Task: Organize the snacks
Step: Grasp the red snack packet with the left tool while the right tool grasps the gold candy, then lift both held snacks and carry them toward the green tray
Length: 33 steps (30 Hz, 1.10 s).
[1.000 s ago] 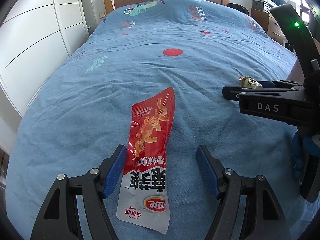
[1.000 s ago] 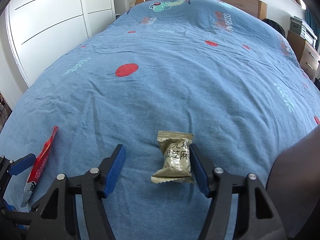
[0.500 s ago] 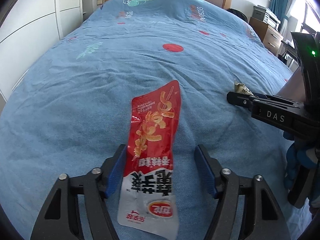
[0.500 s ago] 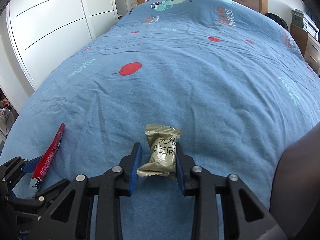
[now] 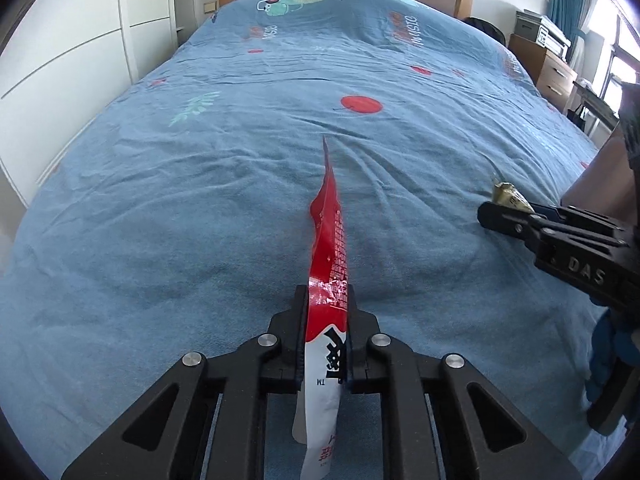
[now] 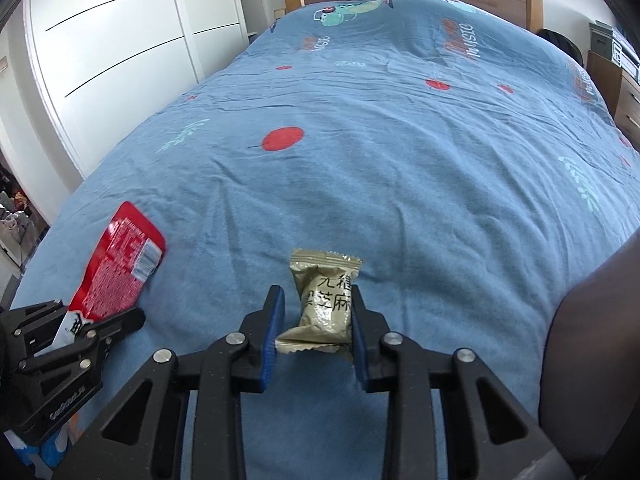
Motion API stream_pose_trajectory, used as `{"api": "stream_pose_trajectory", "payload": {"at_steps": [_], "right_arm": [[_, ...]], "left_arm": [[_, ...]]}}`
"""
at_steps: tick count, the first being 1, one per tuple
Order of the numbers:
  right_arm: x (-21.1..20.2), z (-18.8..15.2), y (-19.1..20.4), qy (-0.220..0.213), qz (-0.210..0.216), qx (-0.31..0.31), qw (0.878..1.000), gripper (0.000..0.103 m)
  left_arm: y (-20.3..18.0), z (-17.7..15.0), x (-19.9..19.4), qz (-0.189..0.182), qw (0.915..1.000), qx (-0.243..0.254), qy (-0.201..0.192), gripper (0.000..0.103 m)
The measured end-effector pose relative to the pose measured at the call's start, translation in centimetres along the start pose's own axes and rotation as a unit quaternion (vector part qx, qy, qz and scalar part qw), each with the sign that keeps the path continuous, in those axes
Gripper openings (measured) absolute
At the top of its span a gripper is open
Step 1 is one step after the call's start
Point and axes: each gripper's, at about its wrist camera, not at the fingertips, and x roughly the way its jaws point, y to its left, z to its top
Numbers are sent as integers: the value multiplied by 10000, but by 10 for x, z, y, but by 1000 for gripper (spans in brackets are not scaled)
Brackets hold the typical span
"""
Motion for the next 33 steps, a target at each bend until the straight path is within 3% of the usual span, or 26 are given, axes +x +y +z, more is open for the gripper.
{"api": "stream_pose_trajectory", "payload": {"at_steps": [8, 18, 33], "right_arm": [[-32, -11, 10, 3, 161, 35, 9999, 103], [-107, -29, 32, -137, 235, -67, 9996, 103], [-233, -74, 33, -246, -328, -97, 9991, 103]], "left_arm": [[-9, -2, -21, 140, 9999, -75, 36, 11], [-22, -14, -76, 146, 9992, -382, 7, 11], [-76, -37, -177, -43, 9994, -64, -337, 11]]}}
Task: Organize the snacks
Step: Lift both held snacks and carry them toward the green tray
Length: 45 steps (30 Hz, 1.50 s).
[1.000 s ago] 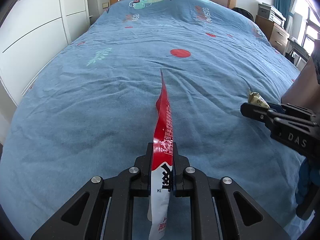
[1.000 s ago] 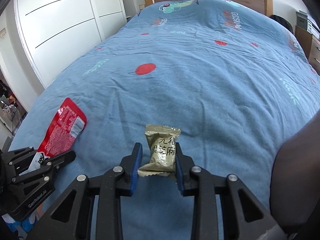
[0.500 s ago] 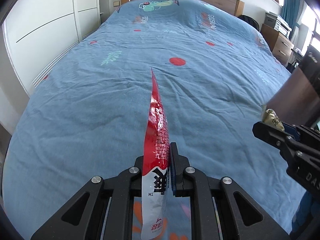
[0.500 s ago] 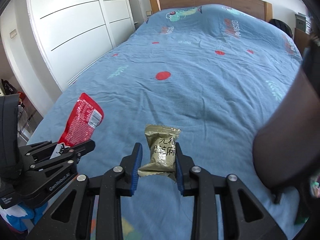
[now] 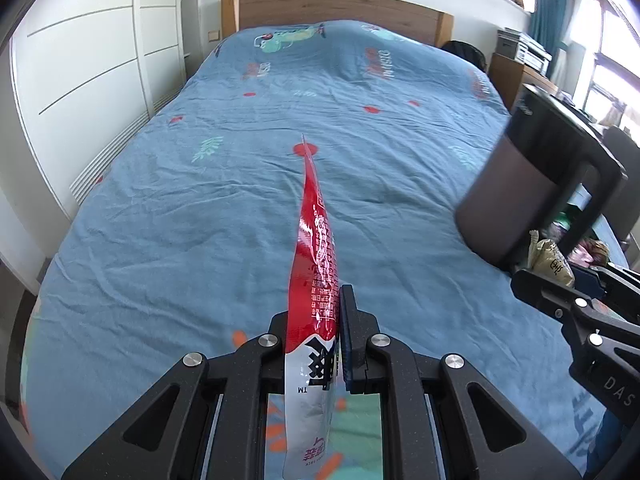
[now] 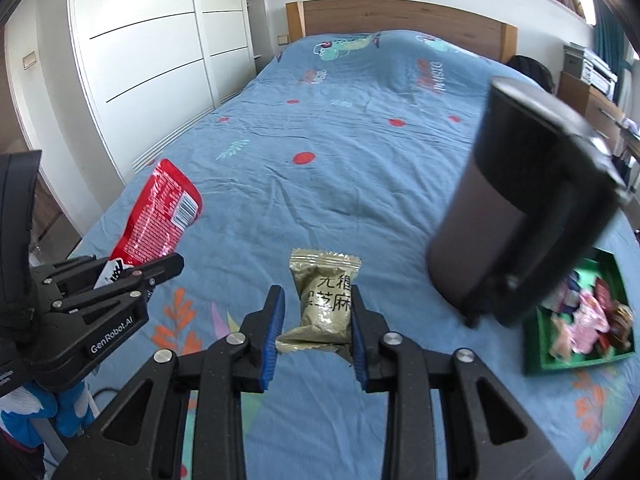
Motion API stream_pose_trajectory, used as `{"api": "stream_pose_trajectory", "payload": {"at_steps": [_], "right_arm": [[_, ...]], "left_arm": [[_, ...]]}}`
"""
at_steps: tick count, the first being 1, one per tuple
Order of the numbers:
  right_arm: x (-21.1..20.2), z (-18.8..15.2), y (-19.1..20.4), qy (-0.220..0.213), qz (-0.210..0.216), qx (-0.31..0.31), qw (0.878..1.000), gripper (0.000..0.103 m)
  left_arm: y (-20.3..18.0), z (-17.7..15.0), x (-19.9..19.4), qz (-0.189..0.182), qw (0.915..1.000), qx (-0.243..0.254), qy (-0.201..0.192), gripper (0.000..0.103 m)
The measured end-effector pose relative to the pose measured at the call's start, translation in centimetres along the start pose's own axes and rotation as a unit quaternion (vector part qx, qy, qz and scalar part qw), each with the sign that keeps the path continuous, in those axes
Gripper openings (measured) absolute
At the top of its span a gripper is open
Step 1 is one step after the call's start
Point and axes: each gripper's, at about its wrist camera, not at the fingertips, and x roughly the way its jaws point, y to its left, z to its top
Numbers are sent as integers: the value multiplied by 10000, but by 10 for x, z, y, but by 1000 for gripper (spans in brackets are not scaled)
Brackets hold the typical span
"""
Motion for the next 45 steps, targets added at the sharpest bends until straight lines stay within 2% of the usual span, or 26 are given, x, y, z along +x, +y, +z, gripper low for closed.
{"api": "stream_pose_trajectory", "payload": {"at_steps": [14, 22, 32, 38, 45], "right_arm": [[-67, -54, -9, 232, -638, 157, 9976, 103], [-108, -76, -28, 48, -874, 338, 9956, 103], [-150, -86, -61, -281, -1020, 605, 9925, 103], [-160, -93, -85, -347, -1055, 786, 9907, 103], [-151, -103, -112, -320, -979, 1039, 9892, 103]], "left_arm": [[-54, -48, -43, -287, 9995, 95, 118, 11], [-80, -63, -69, -344, 9991, 214, 85, 11], [-107, -73, -84, -280, 9991, 304, 96, 11], [-129, -78, -84, -269, 9984, 464, 175, 11], [-156, -83, -72, -219, 9967, 691, 355, 11]]}}
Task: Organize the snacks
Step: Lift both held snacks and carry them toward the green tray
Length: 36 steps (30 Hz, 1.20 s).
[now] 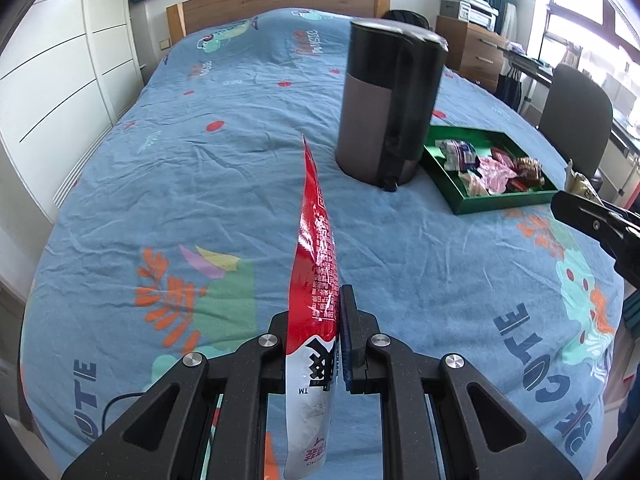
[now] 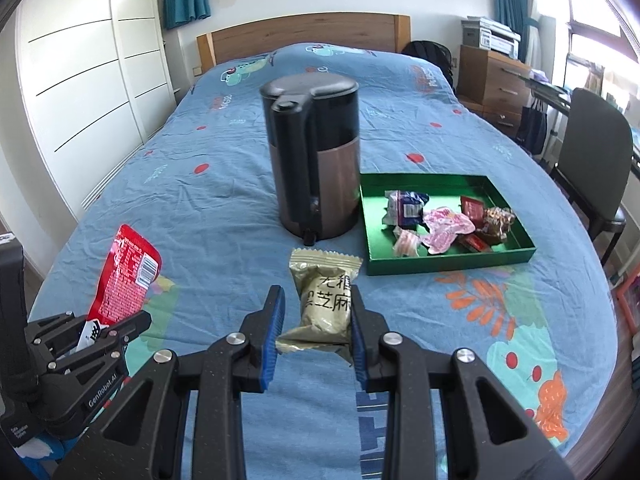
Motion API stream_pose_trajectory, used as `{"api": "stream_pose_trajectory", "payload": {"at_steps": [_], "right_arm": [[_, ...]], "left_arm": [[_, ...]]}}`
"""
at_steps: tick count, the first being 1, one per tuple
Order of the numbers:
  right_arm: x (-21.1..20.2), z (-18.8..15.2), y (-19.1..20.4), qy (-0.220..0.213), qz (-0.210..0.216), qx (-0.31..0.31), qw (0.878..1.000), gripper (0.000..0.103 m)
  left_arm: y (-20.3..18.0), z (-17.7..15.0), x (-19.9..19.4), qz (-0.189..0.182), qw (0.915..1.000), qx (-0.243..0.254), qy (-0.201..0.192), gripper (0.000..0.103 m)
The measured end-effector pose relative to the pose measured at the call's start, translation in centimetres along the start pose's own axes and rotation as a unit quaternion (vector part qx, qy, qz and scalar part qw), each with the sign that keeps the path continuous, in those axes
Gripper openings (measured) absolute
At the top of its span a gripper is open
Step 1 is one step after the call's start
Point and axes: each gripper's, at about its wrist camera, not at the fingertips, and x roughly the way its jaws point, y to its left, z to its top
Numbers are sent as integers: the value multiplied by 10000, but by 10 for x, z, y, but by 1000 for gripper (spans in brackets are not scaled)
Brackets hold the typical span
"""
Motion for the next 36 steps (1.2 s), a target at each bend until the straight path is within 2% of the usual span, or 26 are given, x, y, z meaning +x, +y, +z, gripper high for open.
{"api": "stream_pose_trajectory", "payload": {"at_steps": [7, 15, 26, 36], "right_arm": [[18, -3, -28, 105, -17, 204, 9997, 103], [32, 1, -78, 128, -244, 530, 9982, 103], [47, 8, -134, 91, -518, 805, 9954, 103], [73, 24, -182, 130, -707, 843, 9938, 103]], "left_arm": [[-22, 0, 18, -40, 9997, 155, 188, 11], [-55, 4, 35, -230, 9983, 413, 342, 11], [-98, 17, 40, -504, 9953, 767, 302, 11], [-152, 43, 51, -930, 9890, 1118, 272, 11]]}}
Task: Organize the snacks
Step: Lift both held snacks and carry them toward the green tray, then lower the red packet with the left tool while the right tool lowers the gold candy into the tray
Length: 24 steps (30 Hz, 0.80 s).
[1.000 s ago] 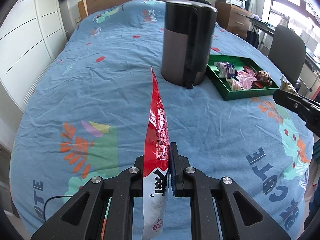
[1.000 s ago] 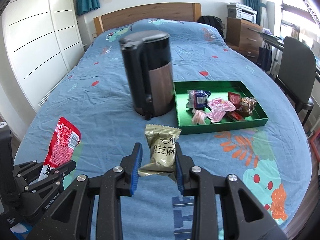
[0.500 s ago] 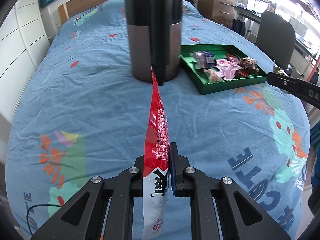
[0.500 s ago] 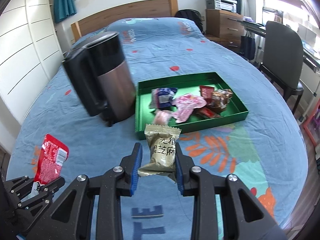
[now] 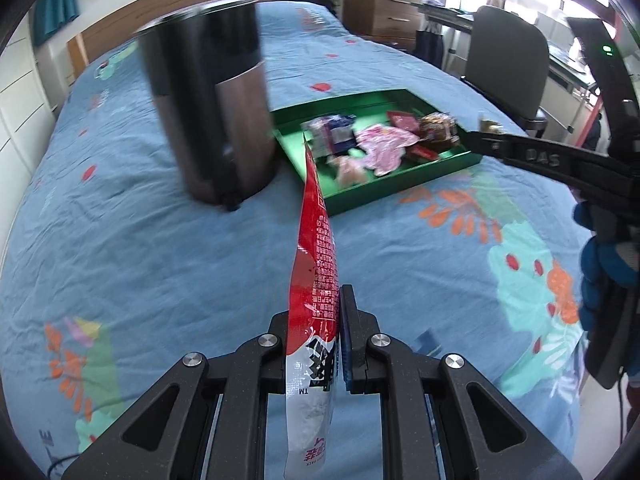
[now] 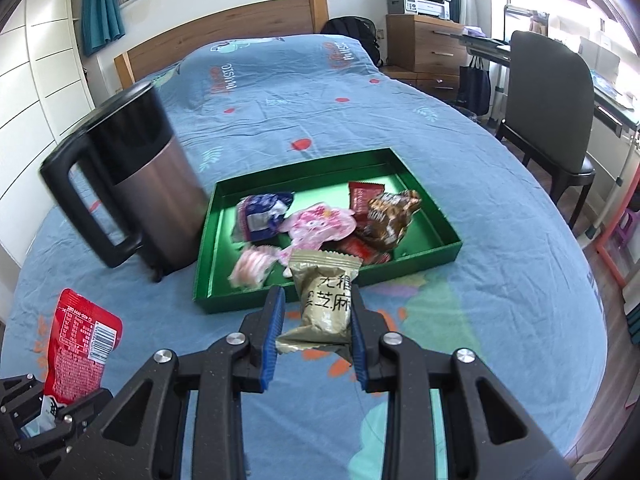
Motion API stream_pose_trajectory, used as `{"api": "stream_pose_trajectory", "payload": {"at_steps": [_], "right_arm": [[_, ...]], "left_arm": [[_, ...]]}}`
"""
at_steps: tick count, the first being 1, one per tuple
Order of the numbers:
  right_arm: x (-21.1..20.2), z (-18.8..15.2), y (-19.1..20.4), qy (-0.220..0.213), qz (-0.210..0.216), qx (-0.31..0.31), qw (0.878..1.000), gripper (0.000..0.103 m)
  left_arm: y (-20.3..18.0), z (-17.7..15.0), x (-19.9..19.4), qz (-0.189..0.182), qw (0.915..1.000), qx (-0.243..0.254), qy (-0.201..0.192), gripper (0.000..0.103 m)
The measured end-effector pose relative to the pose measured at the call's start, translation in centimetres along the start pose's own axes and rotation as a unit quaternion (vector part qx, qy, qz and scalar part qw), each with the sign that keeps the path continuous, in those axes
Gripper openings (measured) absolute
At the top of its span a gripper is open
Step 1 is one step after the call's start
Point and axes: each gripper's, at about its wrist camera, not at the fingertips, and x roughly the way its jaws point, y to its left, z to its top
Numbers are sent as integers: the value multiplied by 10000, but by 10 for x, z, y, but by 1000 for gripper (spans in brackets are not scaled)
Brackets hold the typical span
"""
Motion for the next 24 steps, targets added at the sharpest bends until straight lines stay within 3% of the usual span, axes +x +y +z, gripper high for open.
{"api": "stream_pose_trajectory", "payload": {"at_steps": [5, 13, 24], "right_arm": [[23, 21, -12, -19, 6, -11, 10000, 103], [62, 56, -19, -58, 105, -101, 9999, 103], [119, 83, -31, -3, 112, -233, 9997, 103]], "left_arm": [[-17, 40, 21, -135, 9998, 84, -115, 11], [-24, 103, 65, 62, 9998, 50, -198, 11], [-27, 146, 142, 249, 9996, -121, -96, 11]]}}
